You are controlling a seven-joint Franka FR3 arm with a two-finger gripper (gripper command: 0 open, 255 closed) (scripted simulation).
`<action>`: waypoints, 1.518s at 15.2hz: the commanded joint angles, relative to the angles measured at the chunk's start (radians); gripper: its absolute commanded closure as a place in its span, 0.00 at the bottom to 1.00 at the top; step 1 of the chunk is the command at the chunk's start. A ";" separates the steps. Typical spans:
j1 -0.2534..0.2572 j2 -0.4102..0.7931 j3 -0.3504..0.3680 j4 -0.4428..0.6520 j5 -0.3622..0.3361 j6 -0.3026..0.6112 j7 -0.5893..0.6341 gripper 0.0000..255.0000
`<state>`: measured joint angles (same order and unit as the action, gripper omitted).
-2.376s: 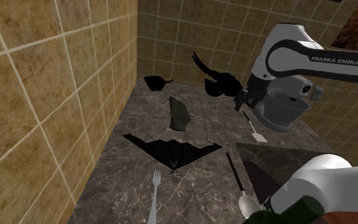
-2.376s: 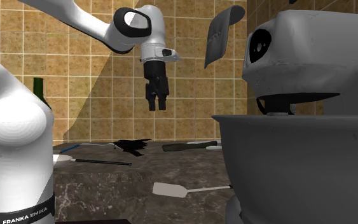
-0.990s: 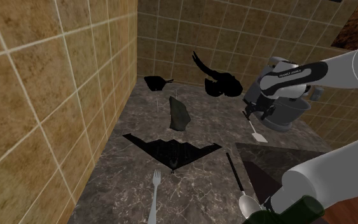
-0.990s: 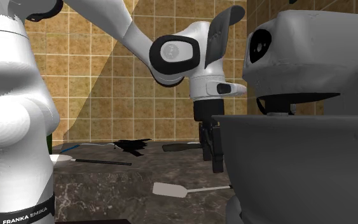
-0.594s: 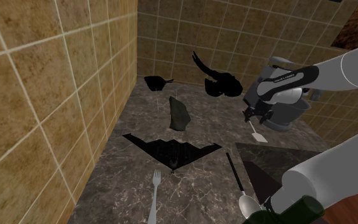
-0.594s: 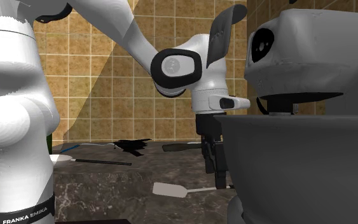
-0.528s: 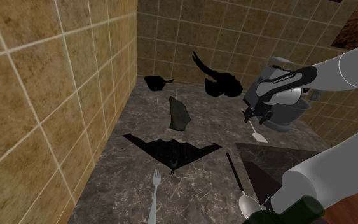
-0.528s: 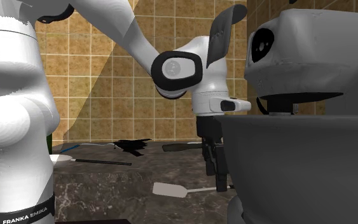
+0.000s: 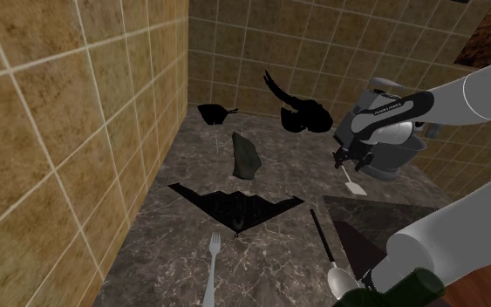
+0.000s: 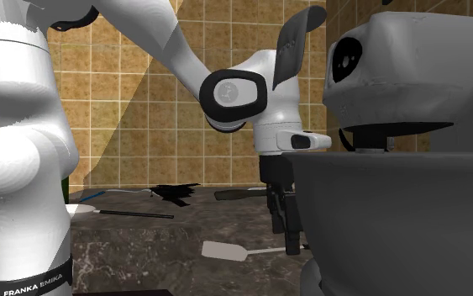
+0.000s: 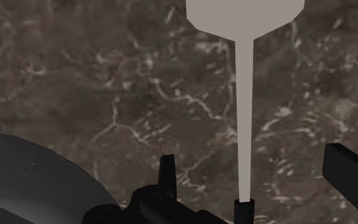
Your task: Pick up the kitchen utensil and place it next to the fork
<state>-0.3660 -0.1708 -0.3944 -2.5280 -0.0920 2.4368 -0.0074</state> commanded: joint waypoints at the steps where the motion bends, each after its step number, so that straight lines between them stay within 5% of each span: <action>1: 0.000 0.001 0.000 -0.001 0.000 -0.001 0.000 1.00; 10: 0.000 0.001 0.000 -0.001 0.000 0.000 0.000 1.00; 23: -0.009 -0.116 0.025 0.084 -0.034 -0.198 0.029 1.00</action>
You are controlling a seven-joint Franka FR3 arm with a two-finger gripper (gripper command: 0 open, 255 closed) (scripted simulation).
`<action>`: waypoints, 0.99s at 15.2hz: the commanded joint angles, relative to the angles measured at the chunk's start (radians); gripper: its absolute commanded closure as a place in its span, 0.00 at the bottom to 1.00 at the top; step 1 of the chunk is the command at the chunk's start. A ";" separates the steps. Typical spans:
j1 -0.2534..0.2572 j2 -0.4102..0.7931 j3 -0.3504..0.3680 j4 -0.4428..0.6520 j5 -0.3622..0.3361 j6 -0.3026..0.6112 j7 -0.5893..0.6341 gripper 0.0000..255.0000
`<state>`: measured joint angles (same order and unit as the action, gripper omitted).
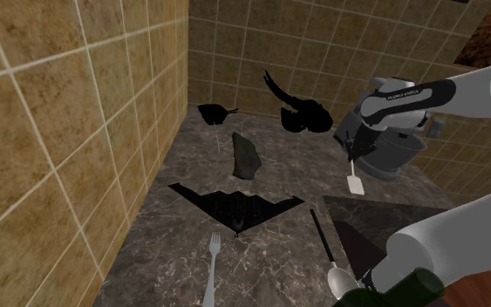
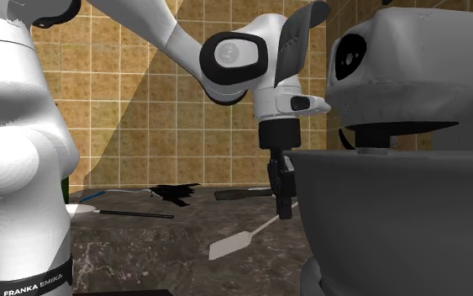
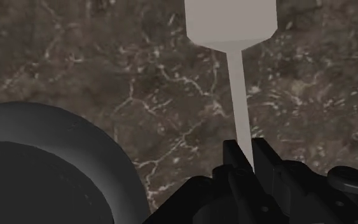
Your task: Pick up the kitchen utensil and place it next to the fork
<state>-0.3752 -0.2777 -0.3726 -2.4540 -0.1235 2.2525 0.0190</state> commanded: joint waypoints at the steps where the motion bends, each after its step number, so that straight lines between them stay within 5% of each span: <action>1: 0.000 -0.016 0.005 0.018 -0.003 -0.029 0.004 1.00; 6: -0.002 -0.045 0.013 0.056 -0.007 -0.095 0.009 1.00; 15: 0.038 -0.296 0.183 -0.166 -0.010 -0.136 0.228 1.00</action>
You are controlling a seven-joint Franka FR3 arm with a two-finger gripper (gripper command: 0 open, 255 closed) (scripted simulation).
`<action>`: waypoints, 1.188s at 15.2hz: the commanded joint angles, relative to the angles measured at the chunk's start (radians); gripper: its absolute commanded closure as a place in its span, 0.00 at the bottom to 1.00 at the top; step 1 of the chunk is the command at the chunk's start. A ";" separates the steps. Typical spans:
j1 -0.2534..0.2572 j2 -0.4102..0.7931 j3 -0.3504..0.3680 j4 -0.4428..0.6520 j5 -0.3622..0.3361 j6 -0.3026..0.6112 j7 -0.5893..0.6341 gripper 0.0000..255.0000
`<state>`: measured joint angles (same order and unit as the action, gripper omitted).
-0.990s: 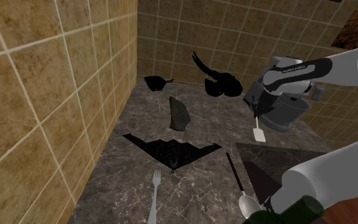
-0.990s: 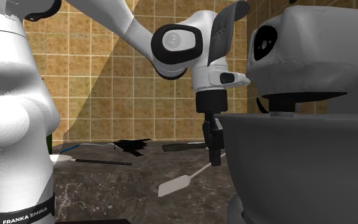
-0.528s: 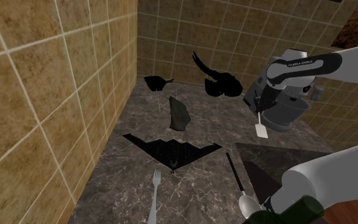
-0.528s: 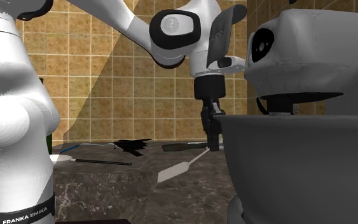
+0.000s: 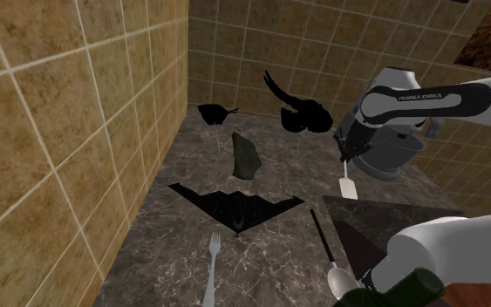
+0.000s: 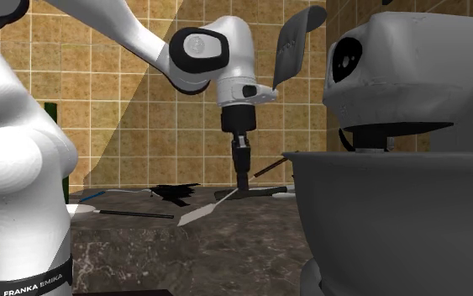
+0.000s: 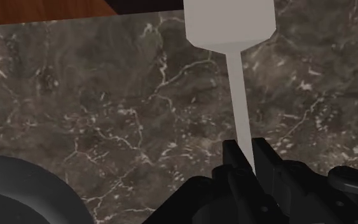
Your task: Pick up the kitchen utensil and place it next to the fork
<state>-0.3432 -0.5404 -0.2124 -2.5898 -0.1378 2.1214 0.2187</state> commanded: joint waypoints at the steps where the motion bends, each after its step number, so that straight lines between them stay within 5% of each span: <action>1: 0.015 -0.059 0.043 -0.050 0.011 -0.012 0.052 1.00; 18: 0.268 -0.299 0.424 -0.190 0.261 -0.123 0.486 1.00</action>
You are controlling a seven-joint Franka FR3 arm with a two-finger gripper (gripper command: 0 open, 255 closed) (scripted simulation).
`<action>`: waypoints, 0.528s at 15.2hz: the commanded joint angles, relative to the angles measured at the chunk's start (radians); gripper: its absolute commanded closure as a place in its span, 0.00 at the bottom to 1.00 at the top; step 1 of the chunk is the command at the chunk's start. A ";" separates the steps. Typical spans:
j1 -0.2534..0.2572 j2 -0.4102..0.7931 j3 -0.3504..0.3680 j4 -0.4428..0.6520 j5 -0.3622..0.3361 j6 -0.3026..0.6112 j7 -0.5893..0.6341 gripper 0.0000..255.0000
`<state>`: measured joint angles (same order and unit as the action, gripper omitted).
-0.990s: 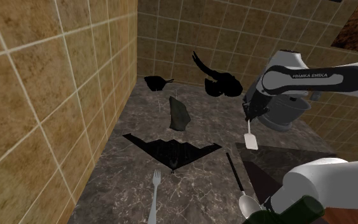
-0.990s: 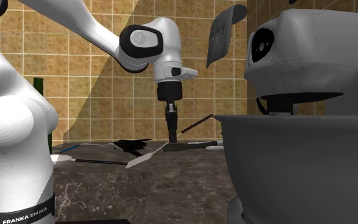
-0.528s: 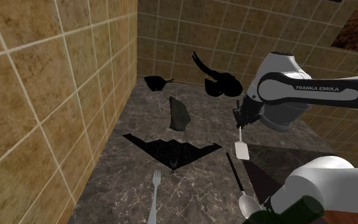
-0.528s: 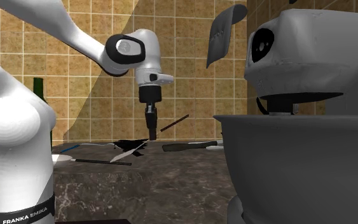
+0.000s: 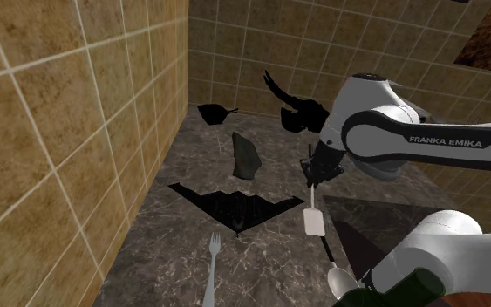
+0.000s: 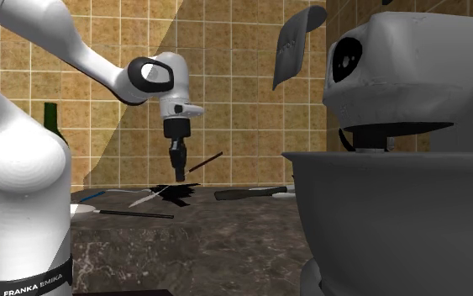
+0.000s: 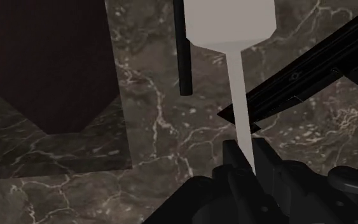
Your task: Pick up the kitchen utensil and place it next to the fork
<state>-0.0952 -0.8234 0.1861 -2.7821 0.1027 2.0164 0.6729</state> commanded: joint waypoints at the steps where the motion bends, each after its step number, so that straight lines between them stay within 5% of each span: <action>1: 0.037 -0.014 0.049 0.006 0.037 -0.020 0.059 1.00; 8: 0.133 0.042 0.220 0.071 0.145 -0.020 0.247 1.00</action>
<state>0.0255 -0.7948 0.3797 -2.7201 0.2322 1.9908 0.8913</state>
